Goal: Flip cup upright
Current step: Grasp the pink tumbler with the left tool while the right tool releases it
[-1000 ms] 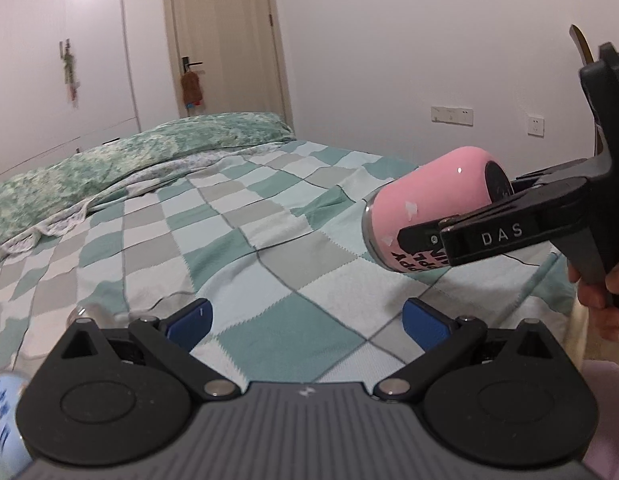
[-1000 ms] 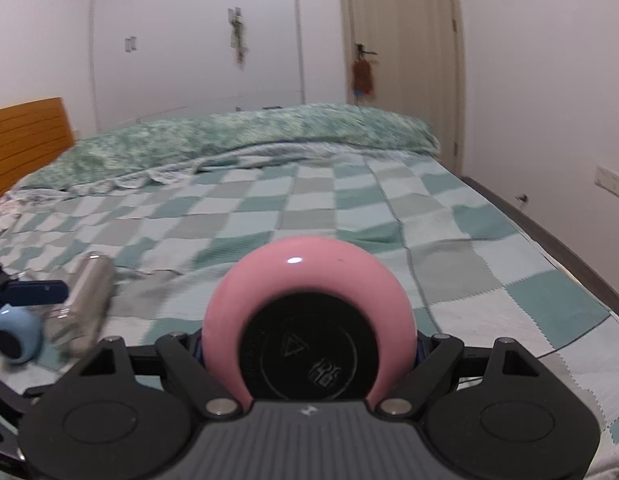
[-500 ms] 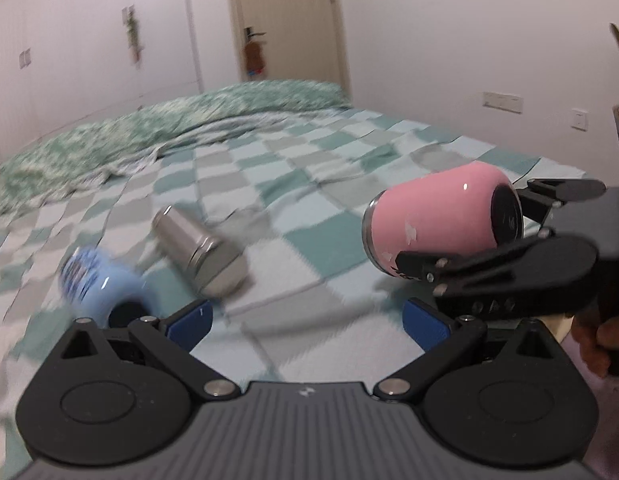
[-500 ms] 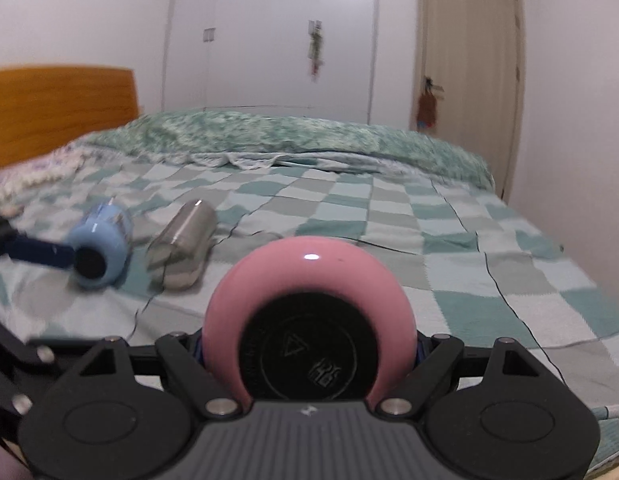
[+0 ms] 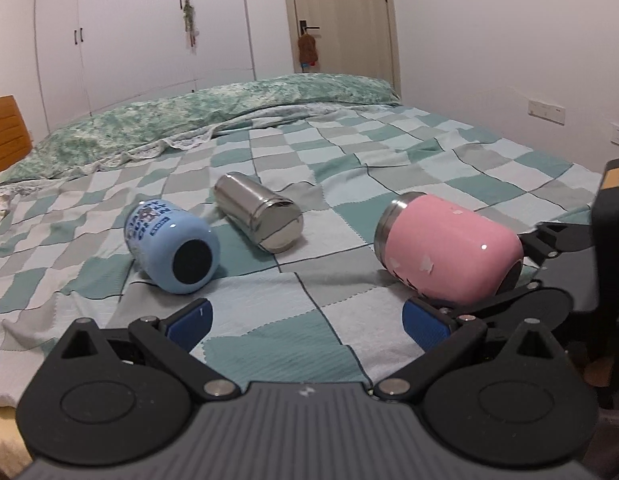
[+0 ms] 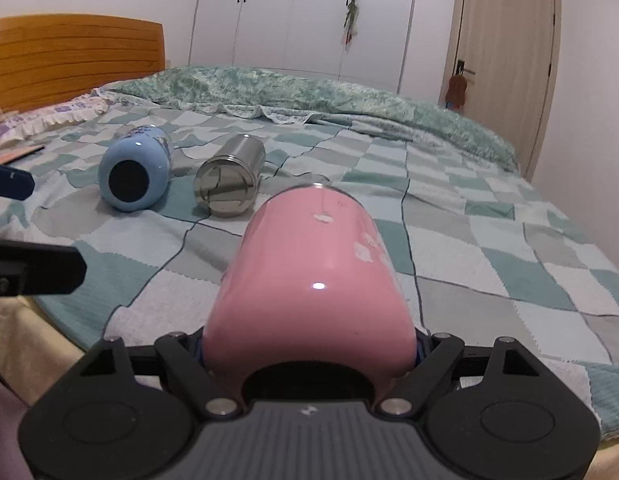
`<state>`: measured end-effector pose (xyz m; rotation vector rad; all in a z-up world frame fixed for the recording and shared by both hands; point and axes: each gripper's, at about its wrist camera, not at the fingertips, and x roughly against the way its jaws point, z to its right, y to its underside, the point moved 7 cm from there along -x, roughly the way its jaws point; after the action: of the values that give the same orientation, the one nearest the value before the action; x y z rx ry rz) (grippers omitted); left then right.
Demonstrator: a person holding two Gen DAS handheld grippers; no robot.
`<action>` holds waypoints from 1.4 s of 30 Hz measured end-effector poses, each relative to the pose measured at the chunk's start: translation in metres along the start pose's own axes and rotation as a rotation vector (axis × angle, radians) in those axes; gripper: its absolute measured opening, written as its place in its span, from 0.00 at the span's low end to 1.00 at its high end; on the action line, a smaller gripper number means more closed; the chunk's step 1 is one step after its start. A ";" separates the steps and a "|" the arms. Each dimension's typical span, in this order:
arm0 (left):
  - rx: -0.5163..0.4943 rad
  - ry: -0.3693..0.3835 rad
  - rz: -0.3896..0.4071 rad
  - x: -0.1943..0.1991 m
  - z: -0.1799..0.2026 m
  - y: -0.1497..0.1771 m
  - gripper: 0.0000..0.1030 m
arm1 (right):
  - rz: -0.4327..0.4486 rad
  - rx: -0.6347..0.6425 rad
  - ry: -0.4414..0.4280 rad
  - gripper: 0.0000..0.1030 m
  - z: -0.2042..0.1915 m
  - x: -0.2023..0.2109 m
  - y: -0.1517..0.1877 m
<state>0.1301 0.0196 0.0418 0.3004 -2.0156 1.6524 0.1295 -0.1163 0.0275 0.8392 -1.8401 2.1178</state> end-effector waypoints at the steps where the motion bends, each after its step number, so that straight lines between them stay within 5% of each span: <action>1: 0.003 -0.005 0.001 0.001 0.000 -0.001 1.00 | 0.007 -0.012 -0.025 0.99 0.004 0.004 -0.002; 10: 0.066 0.020 0.017 0.012 0.008 -0.016 1.00 | 0.110 -0.190 -0.231 1.00 0.074 0.069 -0.014; 22: 0.212 0.144 -0.180 -0.040 0.060 -0.042 1.00 | 0.173 -0.321 -0.096 1.00 0.191 0.070 -0.001; 36: 0.383 0.071 -0.385 -0.117 0.076 -0.055 1.00 | 0.082 -0.203 -0.190 1.00 0.194 0.023 0.002; 38: 0.423 0.100 -0.429 -0.126 0.079 -0.050 0.91 | 0.079 -0.197 -0.199 1.00 0.192 0.021 0.002; 42: 0.467 0.107 -0.463 -0.132 0.078 -0.044 0.89 | 0.079 -0.203 -0.212 1.00 0.193 0.022 0.005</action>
<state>0.2434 -0.0852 0.0014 0.7605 -1.3283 1.7588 0.1627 -0.3067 0.0457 0.9884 -2.1840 1.9056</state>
